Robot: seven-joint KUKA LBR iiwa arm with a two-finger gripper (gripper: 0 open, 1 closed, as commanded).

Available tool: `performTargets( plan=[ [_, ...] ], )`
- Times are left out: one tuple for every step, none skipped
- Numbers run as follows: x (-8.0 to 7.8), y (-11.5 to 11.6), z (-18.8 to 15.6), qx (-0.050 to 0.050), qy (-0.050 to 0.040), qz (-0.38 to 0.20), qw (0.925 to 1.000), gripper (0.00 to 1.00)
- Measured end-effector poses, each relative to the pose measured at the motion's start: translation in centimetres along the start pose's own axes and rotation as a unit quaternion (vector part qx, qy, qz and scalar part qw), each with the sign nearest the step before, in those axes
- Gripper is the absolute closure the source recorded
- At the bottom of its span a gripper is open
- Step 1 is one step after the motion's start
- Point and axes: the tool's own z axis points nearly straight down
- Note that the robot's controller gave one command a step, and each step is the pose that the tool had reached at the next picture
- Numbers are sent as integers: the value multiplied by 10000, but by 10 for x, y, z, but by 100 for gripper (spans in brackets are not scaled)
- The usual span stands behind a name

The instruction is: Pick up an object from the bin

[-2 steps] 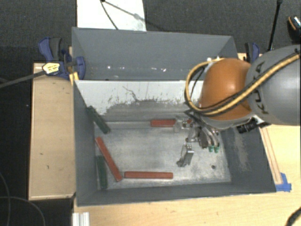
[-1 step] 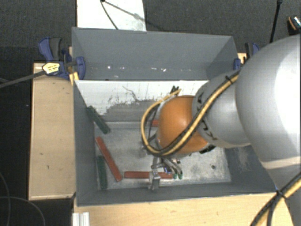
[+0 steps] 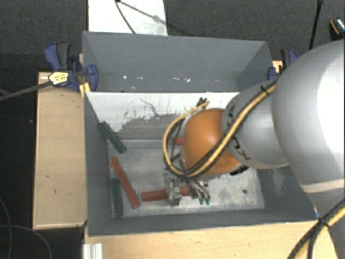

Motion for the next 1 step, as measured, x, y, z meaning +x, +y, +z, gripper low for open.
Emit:
performTargets(
  plan=[
    [5, -6, -139, -4, -34, 280, 9996, 100]
  ],
)
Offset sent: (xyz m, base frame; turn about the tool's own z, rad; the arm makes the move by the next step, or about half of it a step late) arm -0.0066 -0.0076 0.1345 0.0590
